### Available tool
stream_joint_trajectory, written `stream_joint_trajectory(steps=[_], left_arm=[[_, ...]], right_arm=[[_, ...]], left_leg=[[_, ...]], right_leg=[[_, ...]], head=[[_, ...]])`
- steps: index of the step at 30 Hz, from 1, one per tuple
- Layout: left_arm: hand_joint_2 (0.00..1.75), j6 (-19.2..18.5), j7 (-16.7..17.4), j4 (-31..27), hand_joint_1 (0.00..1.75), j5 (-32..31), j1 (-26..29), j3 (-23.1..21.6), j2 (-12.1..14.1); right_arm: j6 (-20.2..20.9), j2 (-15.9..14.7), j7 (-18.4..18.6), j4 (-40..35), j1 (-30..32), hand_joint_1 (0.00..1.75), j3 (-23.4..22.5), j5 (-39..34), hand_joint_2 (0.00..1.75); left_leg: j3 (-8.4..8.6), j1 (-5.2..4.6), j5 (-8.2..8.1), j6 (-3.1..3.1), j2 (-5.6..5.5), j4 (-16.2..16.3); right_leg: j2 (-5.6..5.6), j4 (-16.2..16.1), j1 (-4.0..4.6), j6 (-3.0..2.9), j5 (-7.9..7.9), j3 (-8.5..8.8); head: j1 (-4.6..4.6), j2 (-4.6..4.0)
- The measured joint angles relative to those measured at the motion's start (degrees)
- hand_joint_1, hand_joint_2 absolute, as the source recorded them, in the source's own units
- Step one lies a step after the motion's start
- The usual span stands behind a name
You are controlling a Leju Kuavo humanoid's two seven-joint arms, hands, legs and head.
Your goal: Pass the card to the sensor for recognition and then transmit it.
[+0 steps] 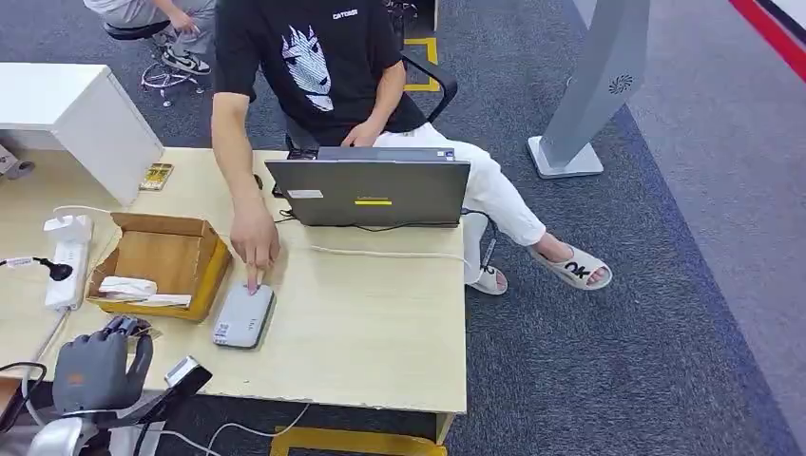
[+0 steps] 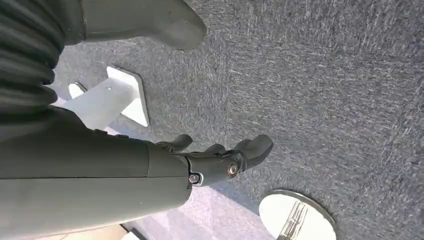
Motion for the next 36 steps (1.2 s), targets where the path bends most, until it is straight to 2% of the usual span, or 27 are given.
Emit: stream_joint_trajectory(steps=[6,16,24,36], left_arm=[[1.75,0.0,0.7,0.7,1.75,-0.7,-0.3,0.0,0.0],[1.75,0.4,5.3,3.8,1.75,-3.6,-2.7,-1.5,1.4],[1.75,-0.3,7.2,4.5,1.75,-4.9,-4.1,-3.7,1.4],[1.75,-0.5,8.2,4.5,1.75,-4.2,-4.7,-7.2,2.4]], right_arm=[[-0.1,-0.1,0.0,0.2,-0.1,0.0,0.5,0.0,1.75],[-2.1,-0.4,0.2,2.4,-0.2,0.0,1.0,0.0,1.75],[-2.4,-0.5,0.2,3.4,-0.3,0.0,2.0,0.0,1.75],[-3.1,-0.6,0.8,4.2,-0.5,0.0,3.1,0.0,1.75]], left_leg=[[0.0,0.0,0.0,0.0,0.0,0.0],[0.01,0.01,0.0,0.0,0.0,0.0],[0.0,-0.01,0.0,0.0,0.01,0.0],[0.02,0.01,0.0,0.0,0.01,0.0]], right_leg=[[0.0,0.0,0.0,0.0,0.0,0.0],[0.0,0.0,0.0,0.0,0.0,0.01],[0.01,0.0,0.0,0.0,0.0,0.0],[0.01,0.0,0.0,0.0,0.0,-0.01]], head=[[0.0,0.0],[0.0,0.0],[0.02,0.0],[0.0,0.0]])
